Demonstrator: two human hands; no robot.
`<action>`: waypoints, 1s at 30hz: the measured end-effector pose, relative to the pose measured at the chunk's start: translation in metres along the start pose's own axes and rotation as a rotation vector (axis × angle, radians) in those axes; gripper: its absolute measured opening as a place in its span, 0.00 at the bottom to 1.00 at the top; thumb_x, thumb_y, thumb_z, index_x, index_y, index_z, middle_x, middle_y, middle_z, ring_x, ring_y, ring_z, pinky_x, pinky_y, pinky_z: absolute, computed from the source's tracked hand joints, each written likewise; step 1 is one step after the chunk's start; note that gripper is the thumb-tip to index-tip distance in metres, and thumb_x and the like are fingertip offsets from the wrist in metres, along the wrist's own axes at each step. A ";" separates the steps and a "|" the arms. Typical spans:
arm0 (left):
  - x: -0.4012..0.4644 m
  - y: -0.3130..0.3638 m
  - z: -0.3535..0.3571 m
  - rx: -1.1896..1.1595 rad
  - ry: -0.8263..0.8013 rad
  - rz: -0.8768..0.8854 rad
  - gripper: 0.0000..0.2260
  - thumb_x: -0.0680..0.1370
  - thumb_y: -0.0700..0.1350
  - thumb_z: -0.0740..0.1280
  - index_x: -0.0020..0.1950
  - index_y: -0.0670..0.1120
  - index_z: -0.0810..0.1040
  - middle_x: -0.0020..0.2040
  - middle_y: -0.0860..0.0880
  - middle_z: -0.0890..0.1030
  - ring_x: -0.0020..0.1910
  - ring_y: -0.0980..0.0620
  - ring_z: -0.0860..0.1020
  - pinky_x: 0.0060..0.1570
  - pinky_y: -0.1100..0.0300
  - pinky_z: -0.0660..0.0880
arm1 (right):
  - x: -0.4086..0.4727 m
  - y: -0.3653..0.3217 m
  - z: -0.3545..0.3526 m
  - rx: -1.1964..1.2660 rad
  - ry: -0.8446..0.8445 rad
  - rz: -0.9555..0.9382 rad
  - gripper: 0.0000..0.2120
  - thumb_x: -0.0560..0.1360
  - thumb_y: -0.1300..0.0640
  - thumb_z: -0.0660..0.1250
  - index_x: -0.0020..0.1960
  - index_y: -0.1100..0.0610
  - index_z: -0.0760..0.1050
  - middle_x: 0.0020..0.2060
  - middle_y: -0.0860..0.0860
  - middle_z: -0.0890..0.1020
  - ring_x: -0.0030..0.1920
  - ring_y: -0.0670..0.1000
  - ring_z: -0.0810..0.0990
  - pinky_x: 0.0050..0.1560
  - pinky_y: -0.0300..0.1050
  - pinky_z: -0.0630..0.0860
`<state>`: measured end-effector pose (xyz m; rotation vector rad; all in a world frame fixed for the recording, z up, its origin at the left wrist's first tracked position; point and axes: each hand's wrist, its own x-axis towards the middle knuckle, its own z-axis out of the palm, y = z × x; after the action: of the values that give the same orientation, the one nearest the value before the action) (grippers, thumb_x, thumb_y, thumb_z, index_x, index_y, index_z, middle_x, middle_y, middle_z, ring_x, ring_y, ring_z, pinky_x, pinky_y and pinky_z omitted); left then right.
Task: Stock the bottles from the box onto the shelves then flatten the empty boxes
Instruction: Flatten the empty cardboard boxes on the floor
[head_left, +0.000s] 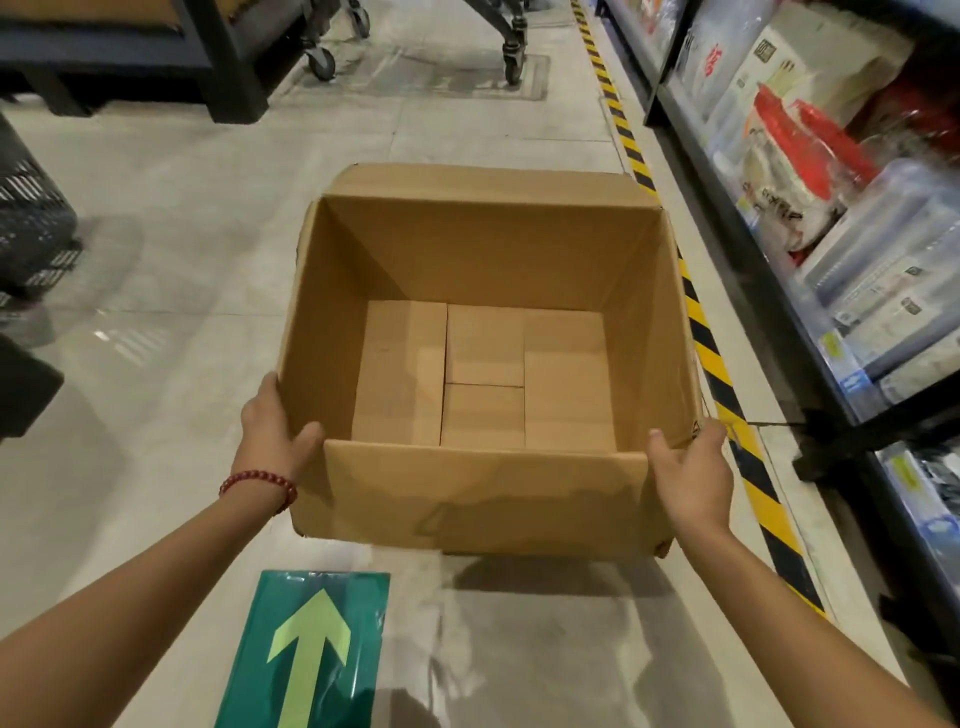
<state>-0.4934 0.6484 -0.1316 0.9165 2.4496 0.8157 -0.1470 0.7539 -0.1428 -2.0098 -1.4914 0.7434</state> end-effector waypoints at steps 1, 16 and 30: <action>-0.007 -0.004 -0.001 0.018 -0.008 0.002 0.24 0.76 0.43 0.65 0.69 0.48 0.60 0.66 0.41 0.69 0.60 0.37 0.73 0.59 0.39 0.73 | -0.006 0.005 -0.001 -0.038 -0.013 0.004 0.24 0.79 0.52 0.61 0.68 0.62 0.60 0.52 0.59 0.77 0.51 0.62 0.77 0.44 0.47 0.69; -0.074 -0.021 -0.031 0.474 -0.273 -0.197 0.39 0.76 0.52 0.66 0.76 0.50 0.42 0.62 0.40 0.76 0.53 0.41 0.78 0.47 0.54 0.74 | -0.050 0.046 -0.033 -0.423 -0.287 0.017 0.22 0.79 0.48 0.59 0.65 0.63 0.63 0.53 0.59 0.78 0.52 0.60 0.78 0.40 0.45 0.69; -0.096 0.091 -0.074 0.580 0.358 0.624 0.45 0.69 0.54 0.72 0.77 0.50 0.47 0.77 0.40 0.42 0.75 0.39 0.42 0.71 0.42 0.44 | -0.100 0.092 -0.036 -0.303 -0.434 0.243 0.19 0.79 0.55 0.57 0.66 0.63 0.60 0.57 0.60 0.75 0.56 0.62 0.75 0.51 0.50 0.73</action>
<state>-0.4242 0.6101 -0.0029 1.9619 2.7955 0.4632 -0.0840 0.6305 -0.1695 -2.3970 -1.6965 1.1741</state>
